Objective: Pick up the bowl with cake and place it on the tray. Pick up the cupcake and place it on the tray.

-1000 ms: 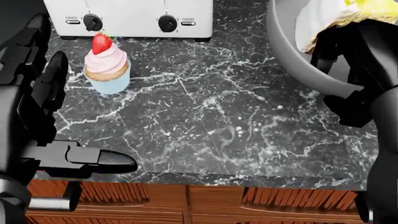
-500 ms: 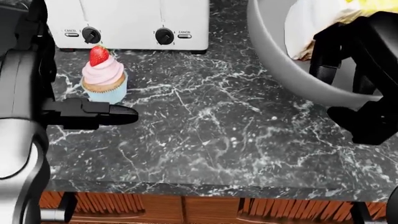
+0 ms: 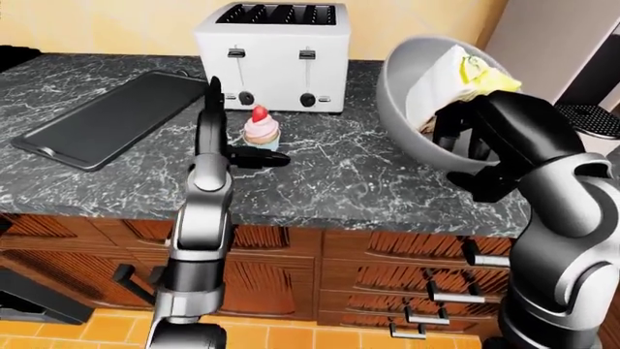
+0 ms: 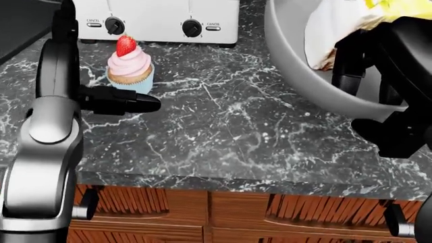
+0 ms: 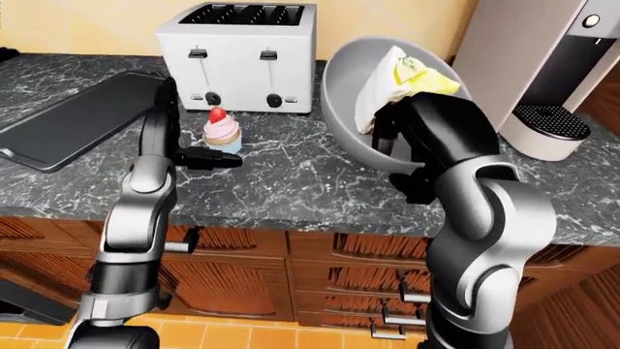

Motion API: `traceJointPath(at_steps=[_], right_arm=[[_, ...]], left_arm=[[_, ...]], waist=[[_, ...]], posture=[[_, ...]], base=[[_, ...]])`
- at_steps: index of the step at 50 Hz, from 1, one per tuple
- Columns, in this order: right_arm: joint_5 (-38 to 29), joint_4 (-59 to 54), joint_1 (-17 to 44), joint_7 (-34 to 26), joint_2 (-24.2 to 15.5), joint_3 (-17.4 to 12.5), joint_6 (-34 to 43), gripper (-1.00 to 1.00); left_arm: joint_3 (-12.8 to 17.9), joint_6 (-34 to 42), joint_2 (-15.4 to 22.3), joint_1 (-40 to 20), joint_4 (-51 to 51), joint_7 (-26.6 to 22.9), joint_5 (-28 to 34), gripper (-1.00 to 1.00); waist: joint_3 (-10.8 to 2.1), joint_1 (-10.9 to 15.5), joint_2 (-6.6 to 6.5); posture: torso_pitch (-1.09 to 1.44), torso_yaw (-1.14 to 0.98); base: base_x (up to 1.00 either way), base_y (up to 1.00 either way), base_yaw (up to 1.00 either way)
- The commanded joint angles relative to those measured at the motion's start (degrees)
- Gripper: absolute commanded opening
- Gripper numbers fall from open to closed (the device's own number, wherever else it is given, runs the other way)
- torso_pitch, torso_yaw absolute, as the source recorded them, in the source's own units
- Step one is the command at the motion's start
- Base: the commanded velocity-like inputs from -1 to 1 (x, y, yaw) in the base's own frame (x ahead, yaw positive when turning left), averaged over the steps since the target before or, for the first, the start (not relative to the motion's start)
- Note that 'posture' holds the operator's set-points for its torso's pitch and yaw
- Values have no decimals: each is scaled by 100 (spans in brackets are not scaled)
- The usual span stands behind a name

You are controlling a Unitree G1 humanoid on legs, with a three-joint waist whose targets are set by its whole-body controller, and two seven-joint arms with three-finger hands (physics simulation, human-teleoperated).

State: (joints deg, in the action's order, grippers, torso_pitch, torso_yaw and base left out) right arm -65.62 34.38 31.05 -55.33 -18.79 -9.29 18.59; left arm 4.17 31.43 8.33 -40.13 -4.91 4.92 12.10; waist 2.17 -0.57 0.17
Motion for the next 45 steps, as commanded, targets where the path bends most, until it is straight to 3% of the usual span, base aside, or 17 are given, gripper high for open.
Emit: traceJointPath(at_steps=[1, 12, 30, 41, 43, 45], right_arm=[[-55, 182, 179, 181, -69, -90, -31, -100], [-65, 188, 185, 175, -72, -87, -57, -100], [-71, 148, 123, 245, -18, -67, -124, -100], [-93, 149, 137, 227, -19, -63, -139, -100], [-80, 137, 122, 246, -22, -77, -147, -100], [-72, 132, 120, 237, -37, -90, -144, -100]], left_arm=[[44, -340, 63, -284, -62, 70, -3, 100], [-6, -739, 64, -743, -1081, 221, -46, 100], [13, -1818, 243, -1541, -3590, 716, 163, 100], [-3, -2019, 227, -1773, -4076, 694, 65, 100], [-11, -2020, 224, -1747, -4060, 669, 61, 80], [-3, -2103, 231, -1764, -4177, 689, 59, 76]], waist=[[-154, 2, 12], [-190, 13, 28], [-242, 4, 23], [-246, -14, 10], [-241, -21, 4], [-235, -25, 2]], posture=[[0, 0], [0, 0], [0, 0], [0, 0], [0, 0], [0, 0]], base=[[0, 0, 0], [0, 0, 0], [0, 0, 0], [0, 0, 0], [0, 0, 0], [0, 0, 0]])
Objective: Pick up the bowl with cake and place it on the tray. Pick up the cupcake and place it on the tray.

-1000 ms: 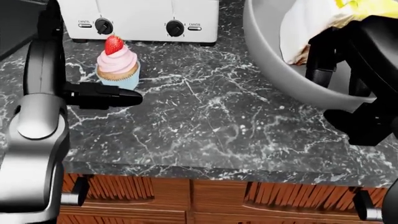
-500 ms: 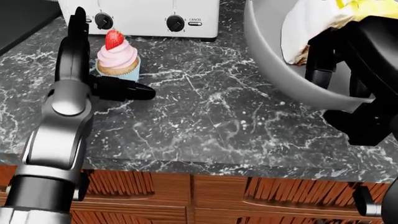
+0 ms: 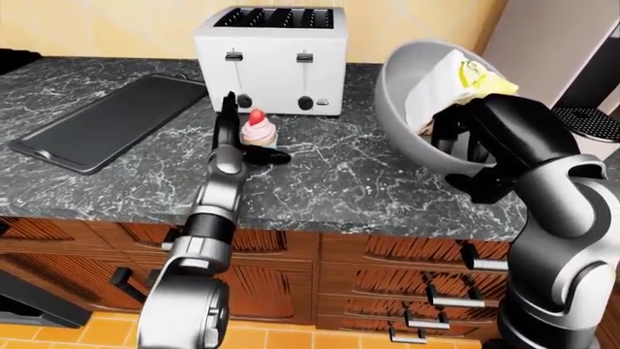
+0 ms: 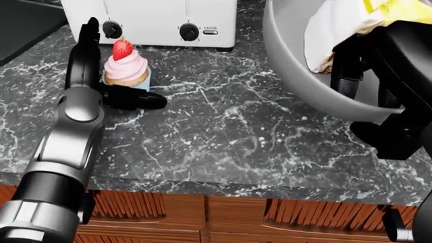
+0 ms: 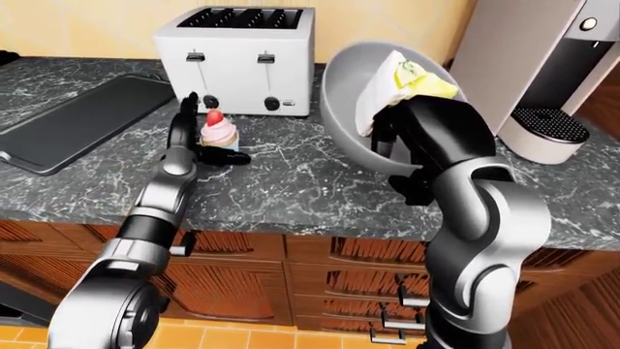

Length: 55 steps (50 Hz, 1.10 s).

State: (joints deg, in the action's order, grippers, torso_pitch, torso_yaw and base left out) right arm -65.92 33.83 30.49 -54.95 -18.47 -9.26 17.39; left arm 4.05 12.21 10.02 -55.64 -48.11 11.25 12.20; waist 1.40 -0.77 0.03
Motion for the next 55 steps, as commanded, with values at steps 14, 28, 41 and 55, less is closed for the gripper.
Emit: traceJointPath(at_steps=[14, 28, 41, 55], right_arm=[[-56, 341, 67, 97, -63, -118, 3, -100], [116, 392, -144, 213, -73, -240, 37, -100], [277, 606, -194, 116, -153, -311, 180, -100], [260, 741, -312, 53, -121, -321, 216, -100]], left_arm=[[14, -184, 70, -40, 291, 11, 28, -14], [-16, 524, -39, 689, 2089, -317, 27, -100], [-110, 2130, -178, 1111, 4830, -932, 284, -100], [-151, 3120, -254, 1309, 6462, -1397, 550, -100]], waist=[[-154, -33, -6], [-178, -42, -31], [-115, -56, -25], [-224, 98, -3]], posture=[[0, 0], [0, 0], [0, 0], [0, 0]], base=[[0, 0, 0], [0, 0, 0], [0, 0, 0], [-15, 0, 0]])
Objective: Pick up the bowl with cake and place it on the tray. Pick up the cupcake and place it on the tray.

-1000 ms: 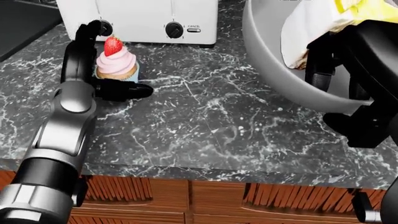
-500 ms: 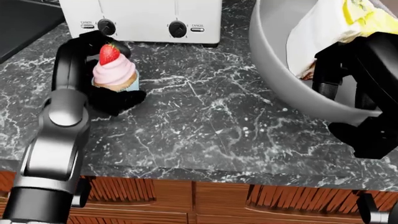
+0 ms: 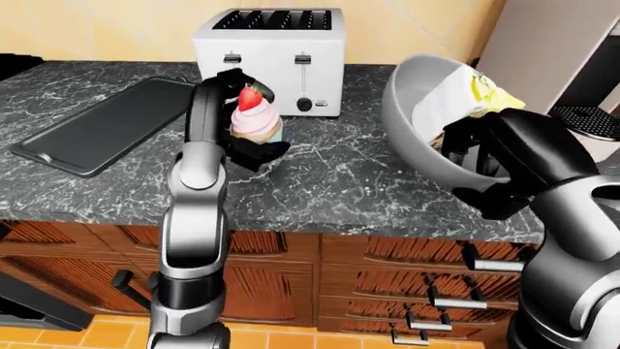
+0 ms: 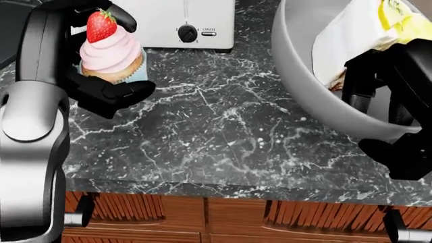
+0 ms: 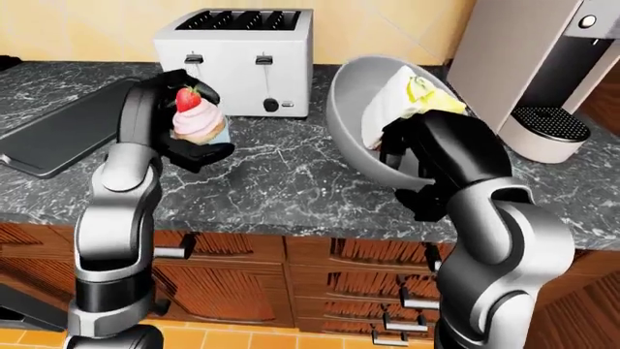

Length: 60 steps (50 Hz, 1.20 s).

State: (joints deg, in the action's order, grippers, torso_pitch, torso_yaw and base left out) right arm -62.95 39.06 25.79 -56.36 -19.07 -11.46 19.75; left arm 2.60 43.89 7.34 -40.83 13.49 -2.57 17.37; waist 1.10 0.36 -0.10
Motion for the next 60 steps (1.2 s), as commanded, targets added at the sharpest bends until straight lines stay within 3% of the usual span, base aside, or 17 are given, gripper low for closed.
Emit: traceJointPath(at_steps=[1, 8, 11, 13, 14, 15, 20, 23, 25, 26, 32, 48, 53, 55, 56, 58, 60], right_arm=[[-54, 242, 178, 163, -52, -94, 18, -100], [-76, 221, 163, 193, -7, -42, 19, -100], [-103, 203, 141, 223, 27, -14, -1, -100], [-126, 210, 176, 188, 21, -3, -2, -100], [-139, 207, 183, 186, 18, -8, -5, -100], [-152, 219, 177, 170, 11, -19, -5, -100], [-154, 227, 165, 176, 38, -5, -25, -100], [-152, 206, 195, 179, 35, -5, -27, -100], [-145, 190, 178, 211, 50, 4, -38, -100], [-149, 207, 182, 189, 51, 6, -29, -100], [-101, 191, 159, 211, 29, -32, -44, -100], [-144, 262, 216, 86, -26, -32, -21, -100], [-157, 268, 237, 71, -10, -30, -6, -100], [-132, 226, 232, 117, -16, -39, -29, -100], [-127, 224, 235, 119, -22, -45, -30, -100], [-144, 236, 229, 104, -20, -34, -23, -100], [-152, 229, 224, 117, -17, -33, -28, -100]], left_arm=[[3, -41, 13, -175, 316, -23, 29, -100], [57, -16, 44, -218, 318, -34, -30, -100], [79, 32, 68, -216, 362, -29, -67, -100], [89, 63, 81, -214, 412, -26, -87, -100], [85, 67, 82, -207, 425, -19, -94, -100], [82, 53, 84, -197, 416, -12, -101, -100], [93, 35, 101, -180, 407, 5, -131, -100], [96, 47, 114, -196, 409, 4, -139, -100], [89, 48, 116, -196, 409, 5, -139, -100], [90, 33, 113, -188, 402, 10, -143, -100], [80, -28, 100, -161, 366, 34, -152, -100], [73, 51, 99, -189, 479, 8, -138, -100], [88, 58, 112, -212, 483, 4, -146, -100], [86, 53, 112, -202, 489, 5, -147, -100], [88, 51, 110, -202, 483, 10, -149, -100], [81, 60, 108, -201, 494, 11, -147, -100], [84, 63, 109, -208, 492, 10, -150, -100]], waist=[[-183, -6, 19], [-57, 25, 134], [-163, 37, 234], [-196, 29, 151], [37, 4, 75], [112, -14, 9], [17, -84, 89], [18, -158, -136], [-79, -171, -642], [102, -141, -293], [8, -133, -65], [-22, -90, -126], [-24, -89, 101], [-104, -85, 309], [-75, -147, 132], [-114, -75, 348], [-143, -67, 378]], posture=[[0, 0], [0, 0], [0, 0], [0, 0], [0, 0], [0, 0], [0, 0], [0, 0], [0, 0], [0, 0], [0, 0], [0, 0], [0, 0], [0, 0], [0, 0], [0, 0], [0, 0]], base=[[-52, 0, 0], [-58, 1, 0], [-58, 14, 0], [-16, 18, 0], [0, 17, 0], [0, 30, 0], [0, 58, 0], [0, 66, 0], [0, 66, 0], [0, 65, 0], [0, 54, 0], [0, 26, 0], [0, 42, 0], [0, 43, 0], [0, 44, 0], [0, 44, 0], [0, 54, 0]])
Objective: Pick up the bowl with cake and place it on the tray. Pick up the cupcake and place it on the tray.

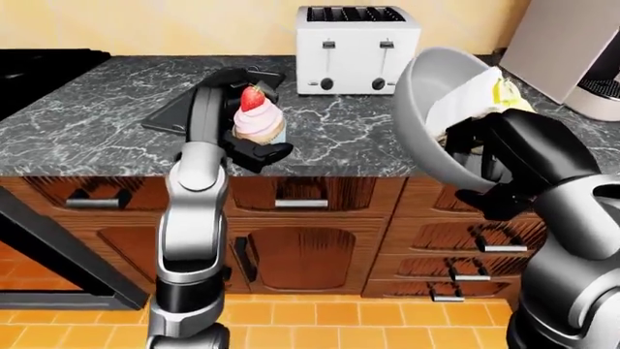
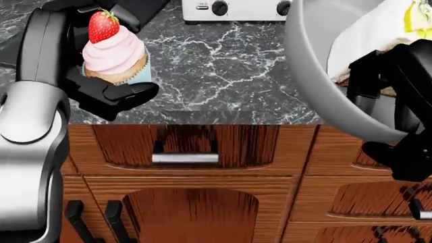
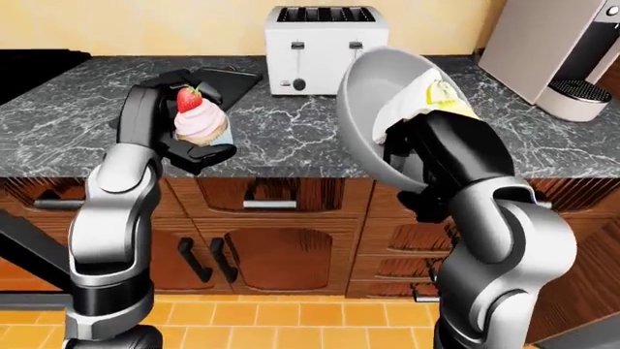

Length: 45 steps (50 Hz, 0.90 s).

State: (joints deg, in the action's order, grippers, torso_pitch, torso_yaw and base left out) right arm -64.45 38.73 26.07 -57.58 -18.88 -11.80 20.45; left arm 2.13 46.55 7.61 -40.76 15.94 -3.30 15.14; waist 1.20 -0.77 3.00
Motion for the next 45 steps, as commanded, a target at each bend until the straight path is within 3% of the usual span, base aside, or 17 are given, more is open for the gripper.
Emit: traceJointPath(at_steps=[1, 3, 6, 8, 9, 10, 18, 21, 22, 26, 29, 31, 33, 34, 36, 40, 45], right_arm=[[5, 246, 182, 264, -32, 0, -110, -100], [-1, 238, 178, 270, -23, 6, -108, -100], [-5, 251, 172, 264, -16, 11, -110, -100], [-4, 250, 179, 260, -15, 9, -108, -100], [-7, 254, 174, 253, -10, 17, -108, -100], [-14, 259, 179, 243, -7, 21, -103, -100], [13, 214, 204, 271, -1, 23, -90, -100], [31, 188, 183, 310, 2, 21, -105, -100], [28, 198, 188, 303, 2, 21, -96, -100], [29, 234, 155, 295, 6, 17, -93, -100], [48, 249, 175, 264, -15, 2, -90, -100], [55, 259, 170, 265, -20, -4, -87, -100], [60, 261, 162, 272, -18, -1, -92, -100], [59, 270, 162, 267, -19, -2, -89, -100], [68, 269, 151, 275, -17, -6, -93, -100], [81, 288, 159, 258, -27, -20, -78, -100], [101, 291, 223, 262, -9, -7, 43, -100]], left_arm=[[130, -222, 83, -208, 236, 87, 72, -100], [130, -210, 82, -199, 251, 88, 72, -100], [123, -224, 79, -188, 248, 89, 72, -100], [124, -228, 81, -196, 239, 89, 74, -100], [126, -231, 82, -200, 233, 88, 72, -100], [119, -210, 84, -205, 250, 82, 78, -100], [123, -249, 78, -197, 210, 90, 79, -100], [123, -242, 76, -205, 216, 86, 76, -100], [124, -241, 77, -204, 222, 86, 76, -100], [123, -217, 70, -181, 275, 81, 76, -100], [123, -177, 74, -180, 322, 72, 81, -100], [139, -177, 83, -190, 319, 71, 74, -100], [134, -167, 84, -186, 337, 72, 75, -100], [132, -170, 83, -187, 332, 75, 75, -100], [129, -180, 82, -186, 318, 79, 75, -100], [129, -205, 78, -182, 302, 86, 72, -100], [112, -176, 72, -199, 326, 74, 85, -100]], waist=[[-135, 50, 39], [7, 38, -10], [8, 2, -277], [-69, -36, -657], [-149, -18, -984], [-47, 32, -684], [125, 60, -223], [-2, 65, 167], [62, -10, -33], [-76, 30, 104], [33, -13, -109], [10, 12, -350], [-152, 73, -951], [-105, 89, -662], [-41, 161, -660], [-55, 136, -342], [-36, 75, -438]], posture=[[0, 0], [0, 0], [0, 0], [0, 0], [0, 0], [0, 0], [0, 0], [0, 0], [0, 0], [0, 0], [0, 0], [0, 0], [0, 0], [0, 0], [0, 0], [0, 0], [0, 0]], base=[[5, 67, 0], [8, 70, 0], [9, 71, 0], [13, 71, 0], [12, 71, 0], [12, 71, 0], [13, 71, 0], [12, 71, 0], [13, 71, 0], [13, 71, 0], [12, 71, 0], [1, 71, 0], [0, 71, 0], [0, 71, 0], [0, 71, 0], [0, 54, 0], [0, 0, 0]])
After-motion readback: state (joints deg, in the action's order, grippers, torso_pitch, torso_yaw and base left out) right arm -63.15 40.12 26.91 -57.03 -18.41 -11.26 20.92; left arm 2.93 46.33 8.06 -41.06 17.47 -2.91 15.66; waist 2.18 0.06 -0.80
